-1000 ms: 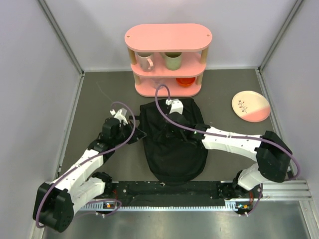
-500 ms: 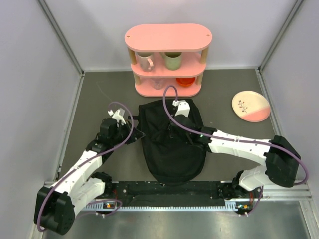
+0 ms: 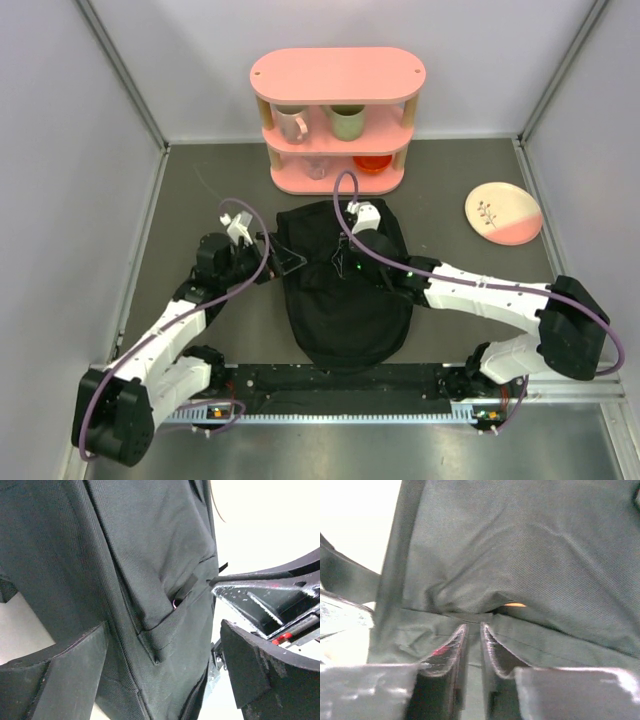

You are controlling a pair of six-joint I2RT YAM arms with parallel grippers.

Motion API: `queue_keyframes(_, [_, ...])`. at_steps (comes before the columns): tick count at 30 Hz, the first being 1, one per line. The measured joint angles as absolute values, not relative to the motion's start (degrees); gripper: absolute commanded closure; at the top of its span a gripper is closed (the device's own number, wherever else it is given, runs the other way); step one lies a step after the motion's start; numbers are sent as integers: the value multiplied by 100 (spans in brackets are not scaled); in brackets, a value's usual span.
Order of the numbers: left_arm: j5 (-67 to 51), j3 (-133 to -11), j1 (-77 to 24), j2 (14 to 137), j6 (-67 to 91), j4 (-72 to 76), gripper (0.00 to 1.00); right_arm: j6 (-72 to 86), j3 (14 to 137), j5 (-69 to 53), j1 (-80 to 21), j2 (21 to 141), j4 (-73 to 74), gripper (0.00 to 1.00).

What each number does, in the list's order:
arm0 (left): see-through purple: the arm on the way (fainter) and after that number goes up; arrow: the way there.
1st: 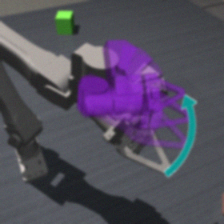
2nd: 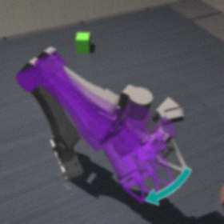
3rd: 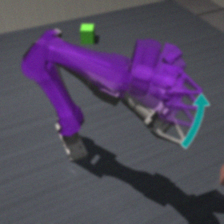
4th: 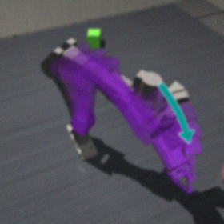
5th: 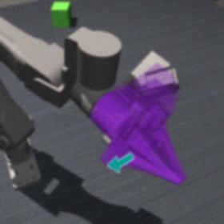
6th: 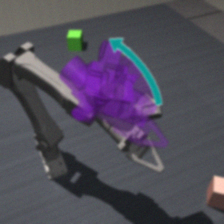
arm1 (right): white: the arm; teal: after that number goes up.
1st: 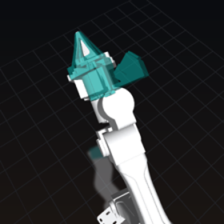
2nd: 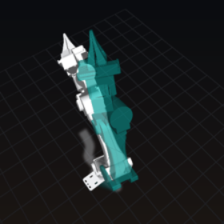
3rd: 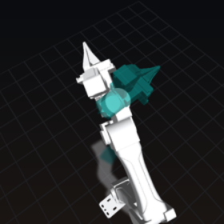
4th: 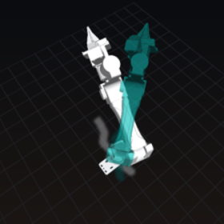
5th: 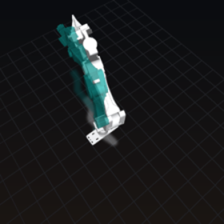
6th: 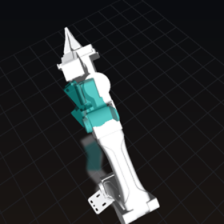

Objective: Pack the student bag
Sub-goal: Zip the student bag at the center of the board.

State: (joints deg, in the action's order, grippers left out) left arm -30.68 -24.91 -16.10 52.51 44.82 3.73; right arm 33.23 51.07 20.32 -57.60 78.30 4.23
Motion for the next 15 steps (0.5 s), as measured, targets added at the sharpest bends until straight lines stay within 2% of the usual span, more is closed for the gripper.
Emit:
queue_keyframes(1, [-3118, -2506, -1608, 5315, 4504, 449, 3, 3365, 5109, 1940, -5760, 7832, 401, 58])
queue_keyframes(3, [-3232, -2536, -1608, 5472, 4539, 613, 3, 3524, 5111, 1813, -5760, 7850, 388, 46])
queue_keyframes(7, [-3505, -2574, -1605, 6005, 4668, 1050, 9, 4034, 5109, 1717, -5758, 7865, 436, 43])
queue_keyframes(8, [-3551, -2580, -1605, 6169, 4711, 1186, 17, 4244, 5109, 1717, -5758, 7865, 445, 39])
queue_keyframes(10, [-3623, -2589, -1603, 6453, 4772, 1389, 28, 4584, 5107, 1730, -5758, 7865, 454, 39])
queue_keyframes(12, [-3642, -2602, -1594, 6672, 4812, 1514, 53, 4847, 5083, 1715, -5745, 7865, 425, 39])
queue_keyframes(14, [-3645, -2615, -1579, 6895, 4827, 1605, 68, 5076, 5022, 1651, -5710, 7863, 392, 39])
queue_keyframes(15, [-3627, -2617, -1570, 6995, 4794, 1636, 89, 5162, 5006, 1634, -5684, 7863, 410, 39])
